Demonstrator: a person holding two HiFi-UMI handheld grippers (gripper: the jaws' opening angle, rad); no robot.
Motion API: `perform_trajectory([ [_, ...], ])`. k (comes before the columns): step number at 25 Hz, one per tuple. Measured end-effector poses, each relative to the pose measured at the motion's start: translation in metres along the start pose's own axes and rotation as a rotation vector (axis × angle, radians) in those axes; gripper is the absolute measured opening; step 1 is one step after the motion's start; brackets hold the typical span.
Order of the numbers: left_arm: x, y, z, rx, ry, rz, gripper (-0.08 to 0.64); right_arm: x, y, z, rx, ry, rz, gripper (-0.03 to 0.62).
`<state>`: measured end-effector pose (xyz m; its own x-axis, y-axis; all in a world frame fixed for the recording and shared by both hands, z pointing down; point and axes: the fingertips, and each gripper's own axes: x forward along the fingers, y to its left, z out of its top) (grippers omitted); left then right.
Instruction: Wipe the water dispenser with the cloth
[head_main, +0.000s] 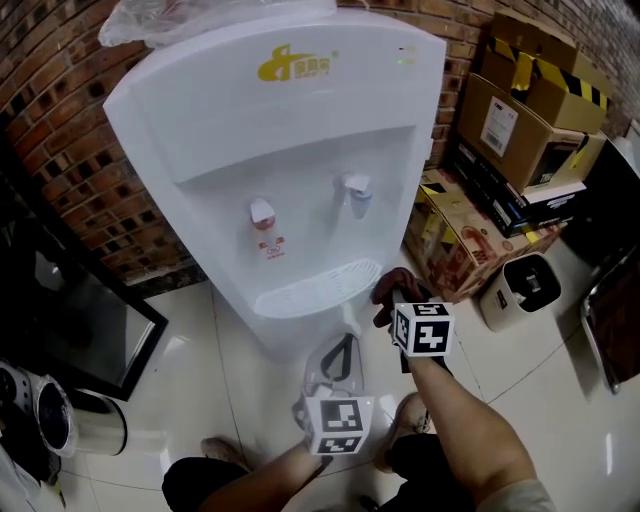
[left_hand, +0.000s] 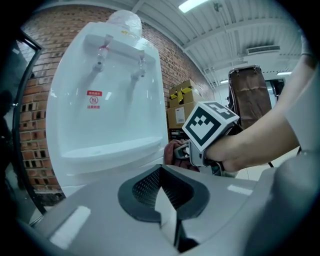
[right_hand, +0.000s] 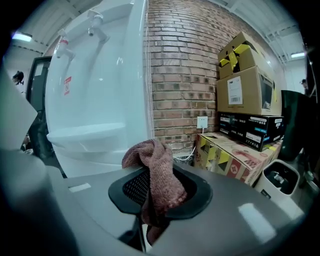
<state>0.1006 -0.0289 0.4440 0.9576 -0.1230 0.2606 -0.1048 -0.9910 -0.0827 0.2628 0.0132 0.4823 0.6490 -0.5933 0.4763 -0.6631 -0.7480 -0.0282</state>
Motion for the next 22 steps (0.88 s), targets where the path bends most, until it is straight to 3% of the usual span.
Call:
perform_trajectory([
  [5, -0.012, 0.022, 0.007, 0.0, -0.021, 0.04, 0.0, -0.009, 0.001, -0.007, -0.008, 0.02, 0.017, 0.098],
  [8, -0.027, 0.053, 0.003, 0.002, -0.018, 0.089, 0.0, -0.021, 0.028, -0.02, -0.061, 0.046, 0.079, 0.098],
  [18, -0.092, 0.171, -0.03, -0.049, 0.025, 0.332, 0.0, -0.043, 0.243, -0.056, -0.317, 0.05, 0.497, 0.098],
  [22, -0.109, 0.197, -0.04, -0.051, 0.036, 0.383, 0.0, -0.035, 0.31, -0.074, -0.36, 0.084, 0.589, 0.098],
])
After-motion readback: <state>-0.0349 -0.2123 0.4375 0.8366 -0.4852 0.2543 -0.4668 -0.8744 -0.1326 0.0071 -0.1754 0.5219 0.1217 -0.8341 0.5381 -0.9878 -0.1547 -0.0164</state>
